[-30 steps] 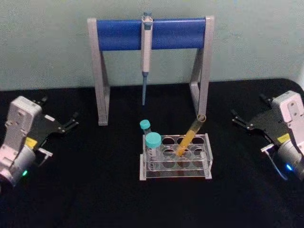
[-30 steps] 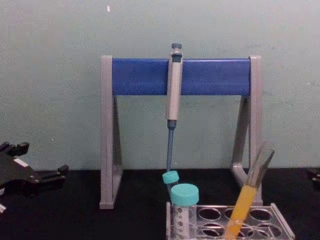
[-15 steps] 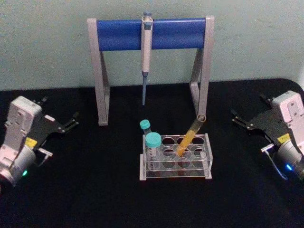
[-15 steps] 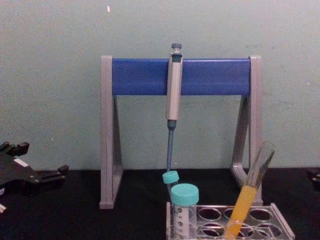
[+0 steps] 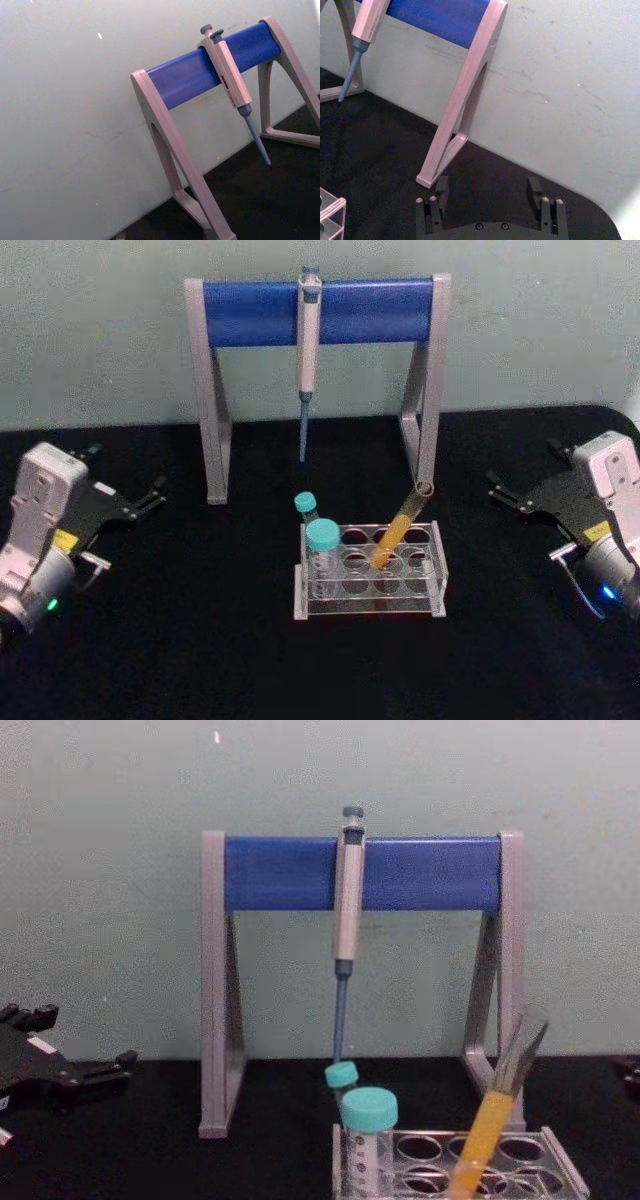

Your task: Pick up the test tube from the test tube rack, shake it, then place it back into the test tube rack.

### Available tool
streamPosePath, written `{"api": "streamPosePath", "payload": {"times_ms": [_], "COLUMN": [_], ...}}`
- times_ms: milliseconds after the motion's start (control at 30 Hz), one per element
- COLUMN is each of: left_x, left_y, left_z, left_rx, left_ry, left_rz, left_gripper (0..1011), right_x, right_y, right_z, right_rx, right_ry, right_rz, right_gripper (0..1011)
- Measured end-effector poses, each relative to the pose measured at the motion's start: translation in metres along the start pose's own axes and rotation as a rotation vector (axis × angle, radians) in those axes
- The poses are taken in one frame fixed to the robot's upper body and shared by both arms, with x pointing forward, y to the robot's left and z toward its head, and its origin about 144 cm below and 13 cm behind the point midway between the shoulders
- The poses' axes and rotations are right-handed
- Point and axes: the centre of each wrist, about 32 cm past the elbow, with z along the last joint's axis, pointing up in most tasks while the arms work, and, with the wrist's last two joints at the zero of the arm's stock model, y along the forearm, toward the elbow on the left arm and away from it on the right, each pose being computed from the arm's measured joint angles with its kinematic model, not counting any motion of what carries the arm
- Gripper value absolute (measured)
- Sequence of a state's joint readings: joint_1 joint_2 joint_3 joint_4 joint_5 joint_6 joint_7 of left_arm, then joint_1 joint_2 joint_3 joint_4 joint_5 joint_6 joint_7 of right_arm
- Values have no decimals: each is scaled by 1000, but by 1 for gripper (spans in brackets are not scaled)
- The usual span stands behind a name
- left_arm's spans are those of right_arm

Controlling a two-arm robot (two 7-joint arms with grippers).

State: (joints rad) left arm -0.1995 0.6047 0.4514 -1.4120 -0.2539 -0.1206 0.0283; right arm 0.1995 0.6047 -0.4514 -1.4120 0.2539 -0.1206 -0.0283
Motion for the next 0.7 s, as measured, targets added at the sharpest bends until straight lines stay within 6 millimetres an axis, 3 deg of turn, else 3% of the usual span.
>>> {"api": "streamPosePath", "payload": {"times_ms": [700], "left_x": [0], "left_y": [0], "left_z": [0], "left_rx": [0], "left_ry": [0], "left_rz": [0], "left_gripper": [1001], "right_x": [0], "right_y": [-6], "right_z": [1], "right_rx": [0], "right_ry": [24], "right_rz": [27], "right_gripper": [1000]}}
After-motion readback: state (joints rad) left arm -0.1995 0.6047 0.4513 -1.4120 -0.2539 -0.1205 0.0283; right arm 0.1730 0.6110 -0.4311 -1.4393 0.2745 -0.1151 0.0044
